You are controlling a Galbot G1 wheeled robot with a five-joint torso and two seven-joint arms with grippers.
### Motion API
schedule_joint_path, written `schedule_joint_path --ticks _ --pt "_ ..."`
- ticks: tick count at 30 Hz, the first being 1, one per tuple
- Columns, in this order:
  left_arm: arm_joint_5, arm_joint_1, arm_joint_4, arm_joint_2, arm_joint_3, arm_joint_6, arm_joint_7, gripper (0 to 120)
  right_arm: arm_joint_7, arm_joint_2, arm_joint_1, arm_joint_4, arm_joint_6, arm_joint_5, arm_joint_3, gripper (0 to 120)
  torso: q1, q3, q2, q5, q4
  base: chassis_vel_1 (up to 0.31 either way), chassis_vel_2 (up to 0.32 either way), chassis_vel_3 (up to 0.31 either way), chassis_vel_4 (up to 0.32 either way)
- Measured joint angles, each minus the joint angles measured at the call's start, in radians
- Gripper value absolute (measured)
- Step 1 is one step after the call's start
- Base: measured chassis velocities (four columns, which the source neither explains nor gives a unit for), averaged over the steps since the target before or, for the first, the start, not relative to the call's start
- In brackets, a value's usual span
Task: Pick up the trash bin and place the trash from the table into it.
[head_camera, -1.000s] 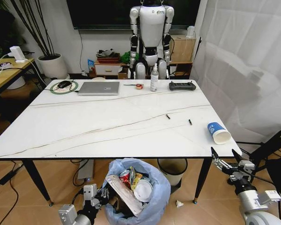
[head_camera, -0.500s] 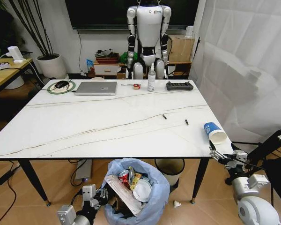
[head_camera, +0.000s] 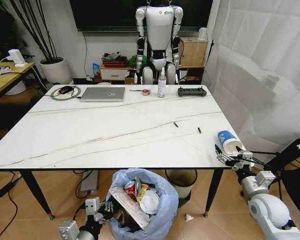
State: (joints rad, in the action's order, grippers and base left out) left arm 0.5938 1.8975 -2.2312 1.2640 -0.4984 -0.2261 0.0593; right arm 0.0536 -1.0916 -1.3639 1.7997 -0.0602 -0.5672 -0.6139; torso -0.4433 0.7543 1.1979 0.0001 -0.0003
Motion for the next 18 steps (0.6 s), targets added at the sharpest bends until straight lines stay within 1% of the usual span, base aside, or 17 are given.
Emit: schedule_joint_path --ticks 2,5,6,7,8,9,10,12,14,15,16,17,18 --pt "0.0 0.0 0.0 0.001 -0.002 0.0 0.0 0 0.003 0.005 0.01 -0.012 0.0 -0.003 0.005 98 0.0 0.0 0.0 0.0 0.0 0.0 0.0 0.0 0.0" --pt "0.0 0.003 -0.003 0.005 -0.008 0.0 0.0 0 0.007 0.018 0.036 -0.046 -0.001 -0.016 0.014 86 0.0 0.0 0.0 0.0001 0.0001 0.0 0.0 0.0 0.0" --pt "0.0 0.003 -0.004 0.006 -0.008 0.0 0.0 0 0.009 0.021 0.039 -0.052 -0.001 -0.017 0.015 84 0.0 0.0 0.0 0.0 0.0001 0.0 0.0 0.0 0.0" --pt "0.0 0.004 -0.005 0.008 -0.009 0.0 0.0 0 0.011 0.024 0.045 -0.061 -0.001 -0.018 0.018 77 0.0 0.0 0.0 0.0 0.0 0.0 0.0 0.0 0.0" --pt "-0.001 0.005 -0.006 0.009 -0.01 0.0 0.0 0 0.012 0.026 0.048 -0.065 -0.001 -0.018 0.019 73 0.0 0.0 0.0 0.0 0.0 0.0 0.0 0.0 0.0" --pt "-0.001 0.005 -0.006 0.009 -0.01 0.0 0.0 0 0.012 0.026 0.048 -0.065 -0.001 -0.018 0.019 73 0.0 0.0 0.0 0.0 0.0 0.0 0.0 0.0 0.0" --pt "-0.001 0.006 -0.007 0.01 -0.01 0.001 0.0 0 0.013 0.027 0.05 -0.067 0.0 -0.018 0.02 70 0.0 0.0 0.0 0.0 0.0 0.0 0.0 0.0 0.0" --pt "-0.002 0.007 -0.007 0.011 -0.011 0.001 0.0 0 0.015 0.028 0.052 -0.068 0.001 -0.018 0.022 62 0.0 0.0 0.0 0.0 0.0 0.0 0.0 0.0 0.0" --pt "-0.004 0.007 -0.008 0.013 -0.011 0.001 0.0 0 0.016 0.029 0.052 -0.068 0.003 -0.018 0.022 50 0.0 0.0 0.0 -0.0001 0.0 0.0 0.0 0.0 0.0" --pt "-0.005 0.007 -0.008 0.013 -0.011 0.001 0.0 0 0.017 0.029 0.052 -0.068 0.003 -0.018 0.022 49 0.0 0.0 0.0 -0.0001 0.0 0.0 0.0 0.0 0.0" --pt "-0.005 0.007 -0.008 0.013 -0.01 0.001 0.0 0 0.018 0.029 0.053 -0.068 0.004 -0.018 0.022 43 0.0 0.0 0.0 -0.0001 0.0 0.0 0.0 0.0 0.0" --pt "-0.005 0.007 -0.008 0.013 -0.01 0.001 0.0 0 0.018 0.029 0.053 -0.068 0.004 -0.018 0.022 43 0.0 0.0 0.0 -0.0001 0.0 0.0 0.0 0.0 0.0" --pt "-0.005 0.007 -0.008 0.013 -0.01 0.001 0.0 0 0.018 0.029 0.053 -0.068 0.004 -0.018 0.022 40 0.0 0.0 0.0 -0.0001 0.0 0.0 0.0 0.0 0.0"
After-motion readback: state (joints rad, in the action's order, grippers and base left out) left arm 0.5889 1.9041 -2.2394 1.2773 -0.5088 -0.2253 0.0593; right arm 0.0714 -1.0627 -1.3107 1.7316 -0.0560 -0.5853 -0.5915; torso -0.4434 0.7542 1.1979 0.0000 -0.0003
